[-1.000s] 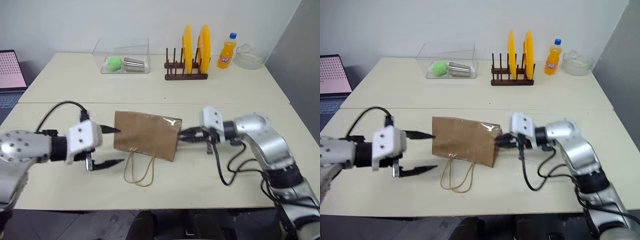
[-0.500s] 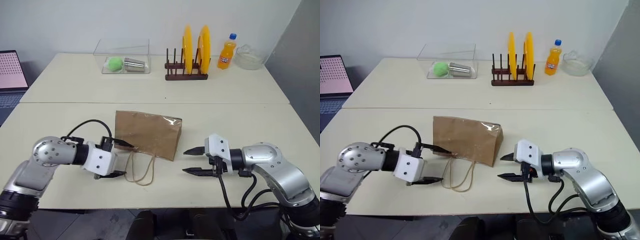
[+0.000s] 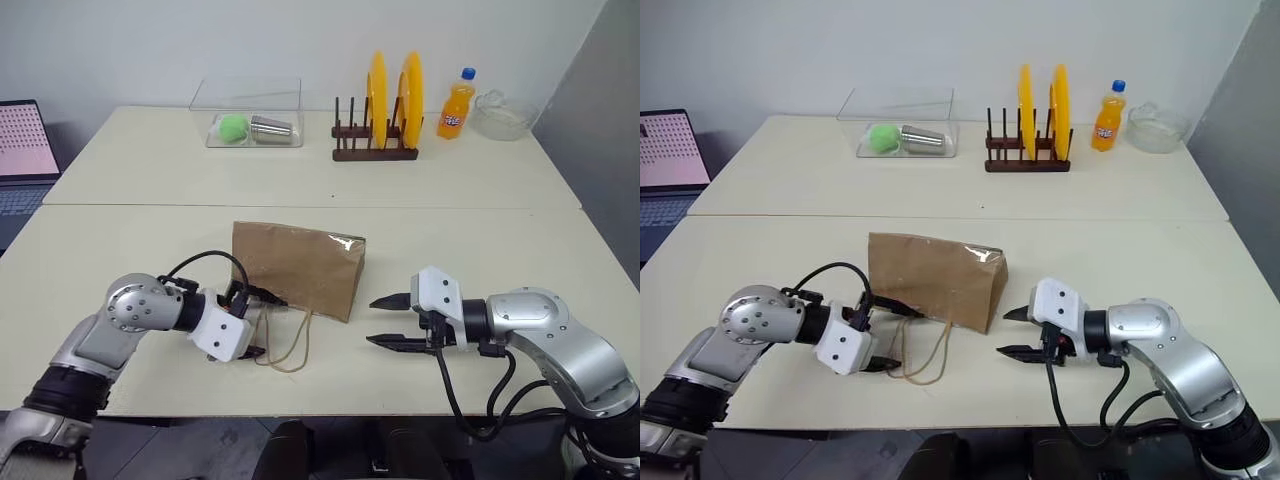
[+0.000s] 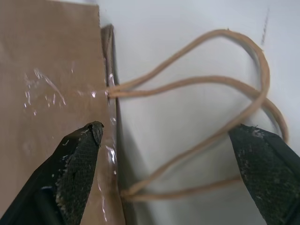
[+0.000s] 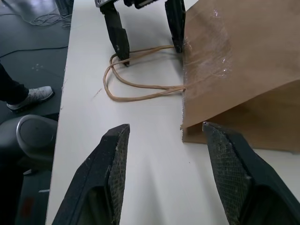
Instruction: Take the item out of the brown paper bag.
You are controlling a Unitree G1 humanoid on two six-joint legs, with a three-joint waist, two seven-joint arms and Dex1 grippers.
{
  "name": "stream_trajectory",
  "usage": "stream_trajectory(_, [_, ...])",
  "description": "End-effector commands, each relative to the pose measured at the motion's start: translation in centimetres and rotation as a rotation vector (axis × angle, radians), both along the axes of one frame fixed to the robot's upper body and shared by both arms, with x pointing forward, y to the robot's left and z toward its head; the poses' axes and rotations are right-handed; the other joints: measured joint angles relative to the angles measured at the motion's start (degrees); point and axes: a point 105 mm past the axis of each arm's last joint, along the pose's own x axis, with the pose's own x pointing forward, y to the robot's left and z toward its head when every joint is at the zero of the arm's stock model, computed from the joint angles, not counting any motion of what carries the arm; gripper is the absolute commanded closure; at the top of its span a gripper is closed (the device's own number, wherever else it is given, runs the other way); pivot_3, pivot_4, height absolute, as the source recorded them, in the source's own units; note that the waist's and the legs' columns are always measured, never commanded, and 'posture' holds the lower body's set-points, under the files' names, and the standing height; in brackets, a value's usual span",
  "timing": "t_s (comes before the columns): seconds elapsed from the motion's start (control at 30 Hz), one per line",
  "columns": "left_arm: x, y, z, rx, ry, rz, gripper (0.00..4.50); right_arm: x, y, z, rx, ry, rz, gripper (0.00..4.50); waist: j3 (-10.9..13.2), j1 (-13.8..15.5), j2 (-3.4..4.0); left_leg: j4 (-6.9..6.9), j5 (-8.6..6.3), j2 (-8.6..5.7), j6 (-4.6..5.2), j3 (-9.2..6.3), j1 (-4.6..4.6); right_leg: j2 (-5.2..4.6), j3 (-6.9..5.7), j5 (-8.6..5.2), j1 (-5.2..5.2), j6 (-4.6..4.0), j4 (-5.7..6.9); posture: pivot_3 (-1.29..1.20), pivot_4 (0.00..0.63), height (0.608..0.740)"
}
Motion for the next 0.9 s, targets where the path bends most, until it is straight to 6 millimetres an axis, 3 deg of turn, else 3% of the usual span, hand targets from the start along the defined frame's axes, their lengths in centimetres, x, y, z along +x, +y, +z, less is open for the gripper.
stream_trajectory(0.03, [-0.6,-1.1,-1.1,0.009,0.027,-0.053,0.56,-0.2,0.2,1.3,0.022,-0.039,0.01,1.85,0.0,0.0,0.0,0.0,0.0,0.0,0.0,0.0,0.0,0.0,0.0,0.0,0.0,0.0,0.0,0.0,0.15,0.74])
stream_trajectory(0.27, [-1.0,-1.8,-2.0,0.016,0.066,-0.089,2.78,-0.3,0.2,1.5,0.03,-0.035,0.005,1.85,0.0,0.0,-0.01,0.01,0.0,-0.01,0.0,-0.01,0.01,0.0,0.0,0.0,0.01,0.01,0.0,0.0,0.15,0.74])
stream_trajectory(0.43, [-0.3,-2.8,-0.4,-0.1,0.116,-0.015,4.41,-0.6,0.1,1.8,0.032,-0.057,0.013,1.85,0.0,0.0,-0.02,0.03,0.0,-0.01,0.01,-0.02,-0.01,0.0,-0.01,0.01,0.01,0.01,0.0,0.0,0.15,0.74])
stream_trajectory(0.5, [0.0,-3.1,0.4,-0.147,0.14,0.02,4.46,-0.6,0.2,1.9,0.032,-0.071,0.019,1.85,0.0,0.0,-0.02,0.04,0.0,0.0,0.01,-0.04,-0.02,0.01,-0.02,0.01,0.0,0.02,0.01,0.0,0.15,0.74])
stream_trajectory(0.6, [1.1,-4.6,3.9,-0.339,0.222,0.116,4.46,-1.0,0.4,2.4,0.039,-0.117,0.052,1.85,0.0,0.0,-0.03,0.03,0.0,0.0,0.01,-0.06,-0.02,0.02,-0.03,0.0,0.0,0.02,0.02,0.0,0.15,0.74])
stream_trajectory(0.77, [2.1,-6.0,8.3,-0.502,0.294,0.175,4.46,-1.8,1.2,3.3,0.052,-0.195,0.135,1.85,0.0,-0.1,-0.04,0.07,0.0,0.0,0.0,-0.11,-0.04,0.04,-0.07,0.0,0.02,0.04,0.01,0.0,0.15,0.74])
stream_trajectory(0.9, [3.0,-6.1,10.1,-0.557,0.323,0.208,4.46,-1.8,2.2,3.2,0.038,-0.294,0.202,1.85,0.0,-0.2,-0.03,0.07,0.01,0.0,0.0,-0.11,-0.01,0.07,-0.06,0.0,0.02,0.04,0.02,0.0,0.15,0.74])
